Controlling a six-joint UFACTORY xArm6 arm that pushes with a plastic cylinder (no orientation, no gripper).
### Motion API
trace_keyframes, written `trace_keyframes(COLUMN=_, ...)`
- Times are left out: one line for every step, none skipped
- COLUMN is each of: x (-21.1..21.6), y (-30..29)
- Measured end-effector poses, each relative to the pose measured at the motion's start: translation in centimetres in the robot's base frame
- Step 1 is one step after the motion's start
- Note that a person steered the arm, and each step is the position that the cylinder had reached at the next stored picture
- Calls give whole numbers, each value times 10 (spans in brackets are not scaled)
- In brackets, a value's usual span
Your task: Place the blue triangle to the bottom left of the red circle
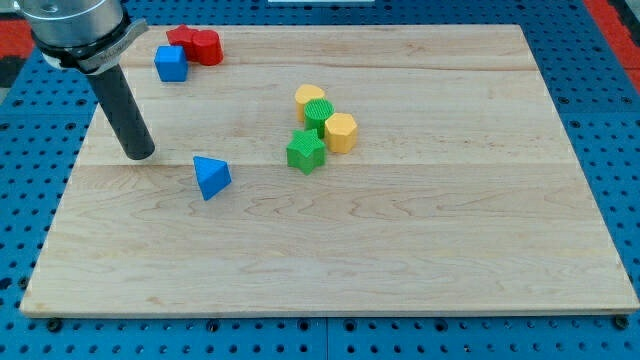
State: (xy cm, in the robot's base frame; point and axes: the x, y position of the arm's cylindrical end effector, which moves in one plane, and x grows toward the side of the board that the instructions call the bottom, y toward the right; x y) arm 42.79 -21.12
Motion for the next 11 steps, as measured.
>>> trace_keyframes(x=0, y=0)
trace_keyframes(x=30, y=28)
trace_keyframes(x=31, y=32)
trace_keyframes(x=31, y=32)
trace_keyframes(x=81, y=45)
trace_keyframes(x=108, y=74)
trace_keyframes(x=64, y=130)
trace_keyframes(x=32, y=89)
trace_keyframes(x=61, y=70)
trace_keyframes(x=44, y=35)
trace_keyframes(x=-3, y=-4)
